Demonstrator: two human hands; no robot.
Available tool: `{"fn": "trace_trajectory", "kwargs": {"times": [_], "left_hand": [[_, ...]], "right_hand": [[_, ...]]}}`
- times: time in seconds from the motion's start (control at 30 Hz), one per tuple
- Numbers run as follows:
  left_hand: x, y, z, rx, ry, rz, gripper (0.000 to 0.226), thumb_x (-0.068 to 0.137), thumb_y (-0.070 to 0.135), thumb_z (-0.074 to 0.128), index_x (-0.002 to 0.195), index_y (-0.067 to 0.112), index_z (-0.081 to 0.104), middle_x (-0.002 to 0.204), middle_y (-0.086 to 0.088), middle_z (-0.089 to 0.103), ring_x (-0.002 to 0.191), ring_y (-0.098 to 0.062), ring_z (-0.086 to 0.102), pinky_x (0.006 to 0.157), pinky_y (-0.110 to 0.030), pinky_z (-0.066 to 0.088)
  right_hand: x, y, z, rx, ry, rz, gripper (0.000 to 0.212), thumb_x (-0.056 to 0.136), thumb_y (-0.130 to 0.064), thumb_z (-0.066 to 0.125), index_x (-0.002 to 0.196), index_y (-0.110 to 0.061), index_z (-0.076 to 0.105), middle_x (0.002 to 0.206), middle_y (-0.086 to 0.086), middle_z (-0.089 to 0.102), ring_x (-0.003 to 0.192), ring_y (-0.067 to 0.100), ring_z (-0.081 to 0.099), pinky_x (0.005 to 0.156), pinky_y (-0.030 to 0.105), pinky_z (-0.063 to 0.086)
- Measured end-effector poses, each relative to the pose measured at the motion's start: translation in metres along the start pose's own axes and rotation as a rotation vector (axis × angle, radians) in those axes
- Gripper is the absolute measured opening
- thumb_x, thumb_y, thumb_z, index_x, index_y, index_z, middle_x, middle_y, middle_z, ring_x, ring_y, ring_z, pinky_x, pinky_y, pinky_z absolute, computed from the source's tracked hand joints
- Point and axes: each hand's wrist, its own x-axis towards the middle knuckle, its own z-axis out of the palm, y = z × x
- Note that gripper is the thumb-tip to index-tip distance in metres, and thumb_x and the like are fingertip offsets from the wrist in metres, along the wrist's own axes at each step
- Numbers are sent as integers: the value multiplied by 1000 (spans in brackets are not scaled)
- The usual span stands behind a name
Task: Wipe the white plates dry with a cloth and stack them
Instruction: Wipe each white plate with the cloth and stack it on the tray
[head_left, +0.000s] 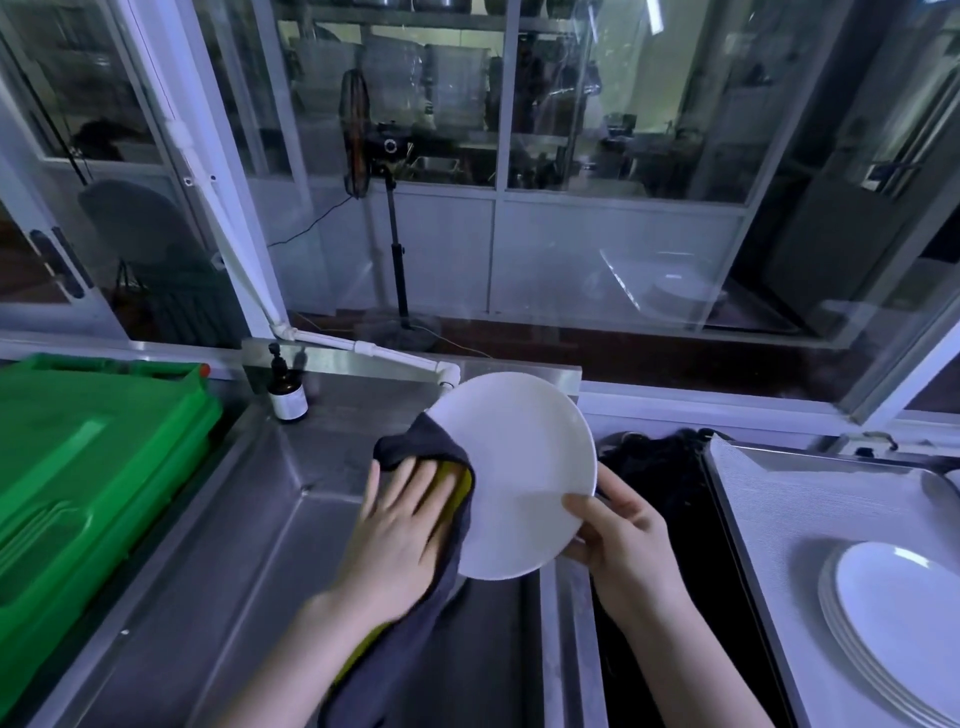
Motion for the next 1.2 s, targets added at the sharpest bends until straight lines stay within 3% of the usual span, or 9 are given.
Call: {"fn": "trace_trajectory", "kwargs": {"times": [0.4, 0.57, 0.67, 0.77, 0.87, 0.93, 1.0, 1.1, 1.2], "left_hand": [[55, 15, -24, -38, 142, 26, 55, 91, 43, 39, 130, 10, 62, 129, -18, 60, 119, -40, 58, 106, -66, 34], [72, -24, -41, -442, 12, -191, 49, 82, 41, 66, 127, 25, 56, 126, 3, 64, 110, -24, 61, 82, -34, 49], [69, -41, -36, -758, -123, -252, 53, 78, 15, 79, 128, 20, 64, 128, 7, 66, 121, -14, 59, 97, -23, 44], [65, -42, -39, -890, -169, -195, 43, 72, 13, 80, 105, 40, 72, 105, 22, 73, 104, 1, 65, 94, -22, 48], [66, -33, -40, -838, -271, -113, 32, 67, 26, 82, 81, 52, 71, 69, 25, 64, 65, 2, 53, 62, -23, 45], [65, -32, -34, -798, -297, -121, 17, 72, 28, 83, 84, 35, 74, 68, 14, 55, 62, -9, 43, 57, -28, 38], [57, -38, -28, -874, -227, -198, 19, 78, 22, 81, 89, 8, 73, 76, 5, 57, 70, -11, 45, 64, -32, 41], [30, -41, -12, -1115, 19, -506, 22, 86, 12, 73, 76, -4, 62, 68, -3, 55, 69, -13, 47, 61, -32, 35], [15, -35, -3, -1239, 111, -672, 23, 93, 21, 67, 82, 1, 63, 71, -7, 61, 69, -17, 50, 65, -34, 36]], "right_hand": [[-11, 1, 20, -79, -240, 81, 42, 82, 0, 62, 117, -19, 74, 104, 13, 76, 86, 23, 72, 66, 34, 58], [-3, -21, 9, -331, -295, -2, 44, 86, -3, 60, 118, -31, 73, 105, 11, 76, 93, 31, 74, 68, 43, 61], [6, -34, 9, -560, -336, -51, 45, 92, 5, 57, 110, -31, 76, 96, 8, 77, 87, 25, 74, 66, 43, 58], [15, -47, 22, -789, -420, -130, 34, 90, 3, 58, 106, -21, 76, 87, 7, 75, 77, 8, 67, 63, 24, 50], [27, -46, 40, -1079, -521, -214, 10, 84, 2, 60, 82, -7, 64, 70, 13, 58, 65, 7, 47, 61, 30, 39], [33, -45, 48, -1183, -546, -231, 6, 83, 0, 61, 80, -5, 60, 68, 14, 51, 64, 8, 41, 61, 32, 37], [36, -49, 43, -1150, -546, -206, 11, 85, 0, 61, 92, -3, 68, 81, 17, 65, 71, 16, 58, 70, 34, 48], [38, -58, 26, -920, -436, -168, 25, 89, 3, 59, 103, -10, 74, 93, 24, 71, 86, 41, 68, 77, 42, 54], [37, -57, 17, -714, -319, -104, 44, 93, 3, 56, 105, -35, 76, 92, 22, 74, 78, 31, 67, 74, 43, 51]]}}
